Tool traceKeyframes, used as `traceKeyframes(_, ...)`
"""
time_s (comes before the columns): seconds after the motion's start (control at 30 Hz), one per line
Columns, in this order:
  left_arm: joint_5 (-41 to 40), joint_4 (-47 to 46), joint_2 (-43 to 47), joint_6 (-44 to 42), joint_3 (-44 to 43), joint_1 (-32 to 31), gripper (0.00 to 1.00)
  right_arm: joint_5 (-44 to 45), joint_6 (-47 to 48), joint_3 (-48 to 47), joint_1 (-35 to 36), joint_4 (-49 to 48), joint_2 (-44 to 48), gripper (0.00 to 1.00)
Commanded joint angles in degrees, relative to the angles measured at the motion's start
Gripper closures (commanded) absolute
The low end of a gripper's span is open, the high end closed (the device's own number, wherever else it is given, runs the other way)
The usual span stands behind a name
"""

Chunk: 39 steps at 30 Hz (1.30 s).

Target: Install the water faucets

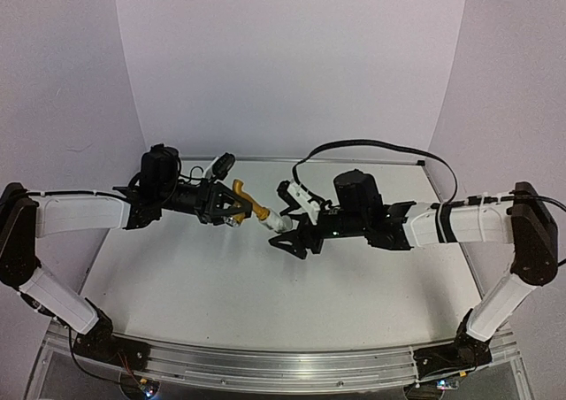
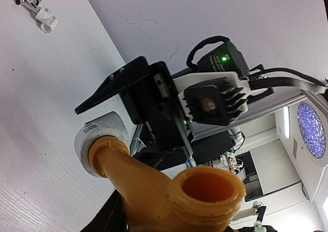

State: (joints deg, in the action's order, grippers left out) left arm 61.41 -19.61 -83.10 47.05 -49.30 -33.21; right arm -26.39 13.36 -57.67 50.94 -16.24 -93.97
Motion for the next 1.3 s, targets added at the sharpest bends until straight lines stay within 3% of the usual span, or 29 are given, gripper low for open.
traceKeyframes(0.0,2.12,-4.13,2.45,0.35,-0.22,-0.19,1.00,-3.41,-0.90,-3.79,0.27,-4.91,-2.12,0.30)
traceKeyframes(0.13,4.09,-4.22,2.91,-1.55,0.33,-0.49,1.00,-9.55,-2.14,-4.60,-0.01,-5.01,-2.46,0.54)
traceKeyframes(0.3,8.55,-4.29,4.07,-5.60,1.54,-0.84,1.00,-17.27,-4.47,-5.05,-1.61,-4.72,-2.57,0.98)
traceKeyframes(0.37,10.84,-4.31,4.74,-8.49,2.37,-0.93,1.00,-23.75,-6.25,-5.02,-3.33,-4.48,-2.54,1.00)
traceKeyframes(0.53,16.42,-4.23,7.20,-18.26,5.83,-1.42,1.00,-49.69,-15.99,-7.05,-6.57,-4.53,-3.47,1.00)
traceKeyframes(0.63,18.65,-4.26,7.91,-23.50,7.27,-1.76,1.00,-59.63,-21.64,-8.56,-6.50,-4.78,-3.84,1.00)
traceKeyframes(0.8,19.60,-4.27,5.41,-24.49,6.65,-1.77,0.99,-59.85,-24.67,-6.81,-6.50,-4.24,0.19,1.00)
traceKeyframes(0.87,17.88,-4.30,3.96,-22.50,5.48,-1.64,0.84,-55.66,-23.57,-5.80,-6.60,-3.06,2.18,1.00)
traceKeyframes(1.0,10.21,-3.39,3.88,-18.49,4.90,0.28,0.26,-44.00,-20.05,-2.99,-8.45,2.32,4.77,1.00)
traceKeyframes(1.1,4.19,-0.88,6.60,-16.84,5.93,4.23,0.16,-38.52,-21.34,0.53,-11.22,2.26,6.23,1.00)
traceKeyframes(1.27,-12.62,12.85,10.69,-14.63,5.68,12.46,0.12,-33.06,-25.88,3.12,-14.99,2.35,5.92,1.00)
